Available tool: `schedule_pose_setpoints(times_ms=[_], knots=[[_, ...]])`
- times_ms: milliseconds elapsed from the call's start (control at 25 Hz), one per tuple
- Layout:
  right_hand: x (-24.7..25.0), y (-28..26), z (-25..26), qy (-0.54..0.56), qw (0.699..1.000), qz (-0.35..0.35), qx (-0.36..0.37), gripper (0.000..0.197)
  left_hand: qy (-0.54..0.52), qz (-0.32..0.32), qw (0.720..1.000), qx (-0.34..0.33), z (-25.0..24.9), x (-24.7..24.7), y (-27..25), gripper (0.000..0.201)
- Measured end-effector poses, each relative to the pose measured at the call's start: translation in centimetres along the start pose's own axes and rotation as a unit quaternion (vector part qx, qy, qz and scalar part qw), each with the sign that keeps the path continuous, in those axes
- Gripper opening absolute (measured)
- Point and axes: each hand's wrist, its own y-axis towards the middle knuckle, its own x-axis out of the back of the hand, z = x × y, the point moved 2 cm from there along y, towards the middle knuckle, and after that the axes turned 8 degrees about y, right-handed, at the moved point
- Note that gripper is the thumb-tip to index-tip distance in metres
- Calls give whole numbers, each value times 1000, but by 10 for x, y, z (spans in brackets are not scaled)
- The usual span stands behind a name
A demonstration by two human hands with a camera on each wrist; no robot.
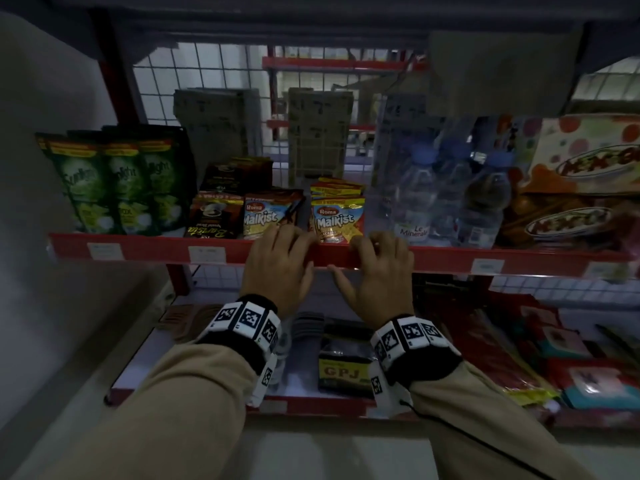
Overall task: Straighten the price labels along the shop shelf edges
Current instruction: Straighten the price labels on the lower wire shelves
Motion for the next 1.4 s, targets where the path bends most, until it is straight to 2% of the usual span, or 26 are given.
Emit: schedule_pose_setpoints(times_ms=[200, 360, 520, 760, 880, 960, 1080, 1400], knots=[[2, 8, 3, -14, 999, 21, -22, 41, 15, 7, 1000, 20, -4, 9, -5, 37], [5, 5, 2, -18, 999, 42, -12, 39, 34, 38, 999, 15, -1, 16, -3, 34], [5, 6, 10, -5, 999, 31, -11, 34, 46, 68, 996, 16, 3, 17, -1, 36], [-7, 16, 39, 6, 999, 45, 28, 28, 57, 52, 996, 37, 39, 21, -19, 40], [-19, 22, 63, 33, 996, 64, 58, 27, 30, 42, 998, 24, 55, 22, -25, 41], [-24, 25, 73, 47, 994, 83, 54, 26, -13, 43, 999, 10, 58, 20, -27, 42], [-26, 23, 81, 52, 993, 87, 57, 28, -51, 32, 998, 26, 60, 15, -32, 43], [-25, 19, 90, -3, 990, 130, 58, 32, -31, 46, 998, 34, 57, 7, -34, 38]])
